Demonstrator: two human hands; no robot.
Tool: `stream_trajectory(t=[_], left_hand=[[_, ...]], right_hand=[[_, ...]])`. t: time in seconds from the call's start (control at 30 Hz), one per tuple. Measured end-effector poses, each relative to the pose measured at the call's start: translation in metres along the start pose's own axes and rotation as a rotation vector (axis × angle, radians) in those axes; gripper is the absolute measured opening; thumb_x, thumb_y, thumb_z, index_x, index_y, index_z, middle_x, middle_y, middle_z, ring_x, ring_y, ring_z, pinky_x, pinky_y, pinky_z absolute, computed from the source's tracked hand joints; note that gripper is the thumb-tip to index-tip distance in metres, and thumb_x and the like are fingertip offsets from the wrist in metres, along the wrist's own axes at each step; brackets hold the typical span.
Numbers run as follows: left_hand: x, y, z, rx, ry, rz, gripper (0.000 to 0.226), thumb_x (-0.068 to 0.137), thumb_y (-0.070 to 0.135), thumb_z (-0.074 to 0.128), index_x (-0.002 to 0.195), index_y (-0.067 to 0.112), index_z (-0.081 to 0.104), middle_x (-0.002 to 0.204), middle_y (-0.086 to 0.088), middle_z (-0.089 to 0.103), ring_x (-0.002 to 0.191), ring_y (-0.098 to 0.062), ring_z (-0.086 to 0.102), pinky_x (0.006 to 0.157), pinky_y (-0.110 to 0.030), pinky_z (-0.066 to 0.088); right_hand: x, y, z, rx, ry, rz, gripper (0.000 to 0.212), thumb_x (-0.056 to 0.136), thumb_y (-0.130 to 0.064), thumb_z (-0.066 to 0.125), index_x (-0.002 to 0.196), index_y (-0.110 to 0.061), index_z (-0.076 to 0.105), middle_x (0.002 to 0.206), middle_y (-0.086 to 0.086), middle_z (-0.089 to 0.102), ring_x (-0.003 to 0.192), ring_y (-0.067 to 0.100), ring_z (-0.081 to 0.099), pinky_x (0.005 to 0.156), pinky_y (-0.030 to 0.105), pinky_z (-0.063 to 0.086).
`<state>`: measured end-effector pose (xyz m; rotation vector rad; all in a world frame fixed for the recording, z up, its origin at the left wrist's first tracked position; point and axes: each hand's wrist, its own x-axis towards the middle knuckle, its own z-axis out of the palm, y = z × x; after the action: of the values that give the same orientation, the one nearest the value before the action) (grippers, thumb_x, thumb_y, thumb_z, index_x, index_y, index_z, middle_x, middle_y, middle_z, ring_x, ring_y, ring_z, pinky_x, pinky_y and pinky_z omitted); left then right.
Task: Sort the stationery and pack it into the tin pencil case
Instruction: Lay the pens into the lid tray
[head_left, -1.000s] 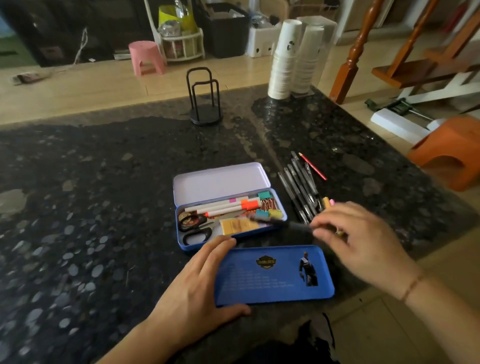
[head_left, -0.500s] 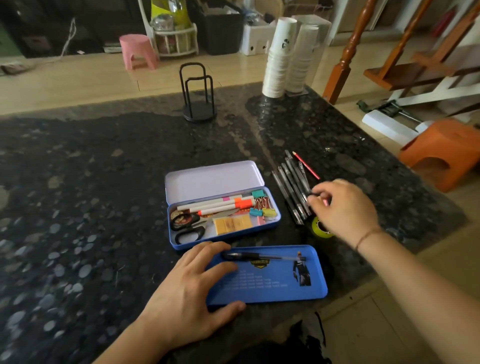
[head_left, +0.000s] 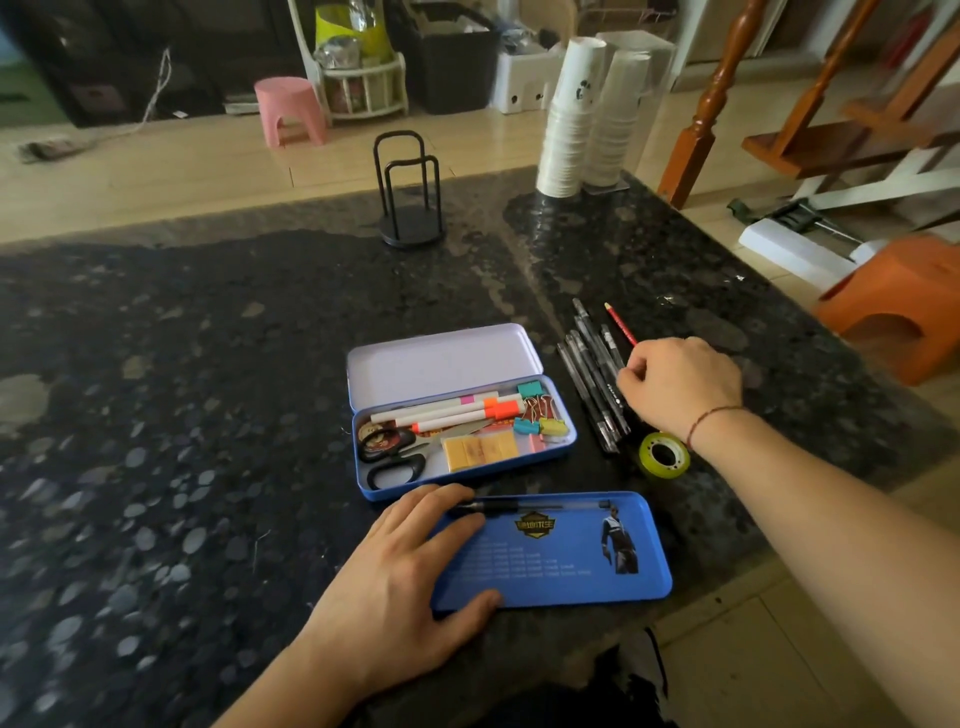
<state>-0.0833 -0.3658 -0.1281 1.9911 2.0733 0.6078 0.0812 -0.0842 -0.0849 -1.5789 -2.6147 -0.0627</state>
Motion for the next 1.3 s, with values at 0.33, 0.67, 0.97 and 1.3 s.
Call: stream_trajectory(t=[0.33,0.67,0.97,1.3], left_hand=[[-0.001,0.0,-0.001,-0.116,0.178,-0.076,0.034,0.088,0.038,0.057,0.116,0.019,0.062,0.124,0.011,0.054,0.117,-0.003,0.05,0.102,-0.008,0.034],[-0.002,-0.001,0.0,-0.098,0.149,-0.069,0.032,0.088,0.036,0.059,0.114,0.019,0.066,0.127,0.009,0.053,0.12,-0.004,0.049,0.105,-0.005,0.029],[-0.001,0.001,0.0,-0.091,0.143,-0.087,0.037,0.091,0.037,0.052,0.118,0.017,0.067,0.125,0.009,0.055,0.118,-0.004,0.05,0.105,-0.006,0.028],[-0.001,0.0,0.0,-0.095,0.121,-0.08,0.037,0.09,0.04,0.053,0.119,0.021,0.065,0.127,0.011,0.054,0.12,-0.002,0.048,0.105,-0.004,0.027]], right_hand=[[-0.089,-0.018,-0.01,0.232,-0.095,-0.631,0.024,0.078,-0.057,0.056,0.086,-0.035,0.061,0.087,-0.018,0.054,0.084,0.007,0.049,0.066,0.025,0.045],[-0.093,-0.034,0.008,0.238,0.057,-0.674,0.021,0.084,-0.046,0.057,0.074,-0.029,0.063,0.072,-0.016,0.059,0.072,0.008,0.048,0.059,0.024,0.036],[-0.068,-0.025,-0.008,0.385,0.147,-0.343,0.015,0.086,-0.042,0.061,0.08,-0.028,0.066,0.073,-0.012,0.06,0.069,0.008,0.052,0.054,0.022,0.042],[0.005,-0.004,0.006,0.073,-0.114,0.208,0.027,0.086,-0.046,0.06,0.07,-0.025,0.066,0.068,-0.003,0.064,0.066,0.019,0.062,0.056,0.027,0.049]])
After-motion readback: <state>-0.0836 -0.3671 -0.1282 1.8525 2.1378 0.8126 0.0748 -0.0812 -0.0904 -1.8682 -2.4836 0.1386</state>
